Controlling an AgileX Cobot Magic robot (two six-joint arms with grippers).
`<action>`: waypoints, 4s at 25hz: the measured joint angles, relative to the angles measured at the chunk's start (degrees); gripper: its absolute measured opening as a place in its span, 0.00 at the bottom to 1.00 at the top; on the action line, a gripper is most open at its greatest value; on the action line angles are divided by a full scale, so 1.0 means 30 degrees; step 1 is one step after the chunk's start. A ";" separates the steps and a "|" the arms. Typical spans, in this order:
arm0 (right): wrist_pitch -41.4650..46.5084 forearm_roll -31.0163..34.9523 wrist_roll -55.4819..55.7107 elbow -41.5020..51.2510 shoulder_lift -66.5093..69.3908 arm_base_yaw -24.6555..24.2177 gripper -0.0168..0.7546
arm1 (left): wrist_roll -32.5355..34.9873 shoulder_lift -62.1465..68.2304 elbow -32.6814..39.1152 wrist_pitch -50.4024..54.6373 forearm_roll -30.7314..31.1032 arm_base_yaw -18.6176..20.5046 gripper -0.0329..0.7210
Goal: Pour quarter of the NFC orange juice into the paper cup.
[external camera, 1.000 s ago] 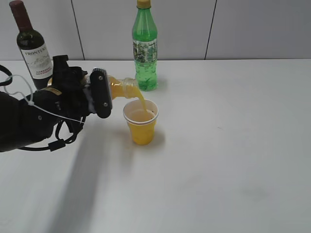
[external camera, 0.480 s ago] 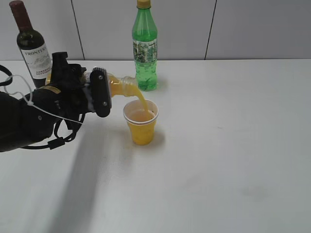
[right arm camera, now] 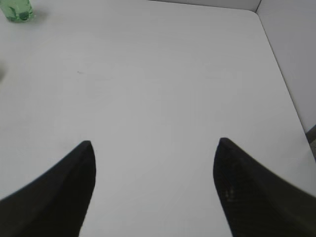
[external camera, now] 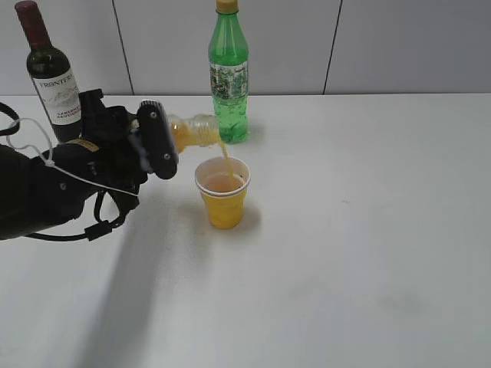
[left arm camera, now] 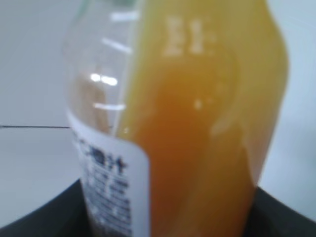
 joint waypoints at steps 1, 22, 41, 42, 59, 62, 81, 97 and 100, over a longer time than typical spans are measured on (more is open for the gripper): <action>0.0000 0.0000 0.0000 0.0000 0.0000 0.0000 0.79 | -0.0969 0.0000 0.0000 0.0265 0.0057 0.0000 0.63; 0.0000 0.0000 0.0000 0.0000 0.0000 0.0000 0.79 | -2.9608 0.0648 -0.0019 -0.2339 1.2667 0.4245 0.63; 0.0000 -0.0214 0.0190 0.0000 0.0000 0.0000 0.79 | -3.1022 0.8497 -0.7953 -0.3928 1.4073 0.5866 0.63; 0.0000 -0.0230 0.0190 0.0000 0.0000 0.0000 0.79 | -3.1036 0.8709 -0.8058 -0.3908 1.4073 0.5887 0.63; 0.0000 -0.0290 0.0353 0.0000 0.0000 0.0000 0.79 | -3.1689 0.9868 -0.8333 -0.4731 1.4054 0.5984 0.72; 0.0000 -0.0290 0.0368 0.0000 0.0000 0.0000 0.79 | -3.1670 0.9803 -0.8333 -0.4731 1.4054 0.5984 0.88; 0.0000 -0.0313 0.0395 0.0000 0.0000 0.0000 0.79 | -3.1670 0.0675 -0.0451 -0.1136 1.4010 0.5984 0.89; 0.0000 -0.0333 0.0395 0.0000 0.0000 0.0000 0.79 | -3.1670 -0.3837 -0.8345 2.9733 1.3340 0.8932 0.87; 0.0000 -0.0333 0.0395 0.0000 0.0000 0.0000 0.79 | -3.1372 -0.4028 -0.8641 3.2681 1.3027 0.9897 0.86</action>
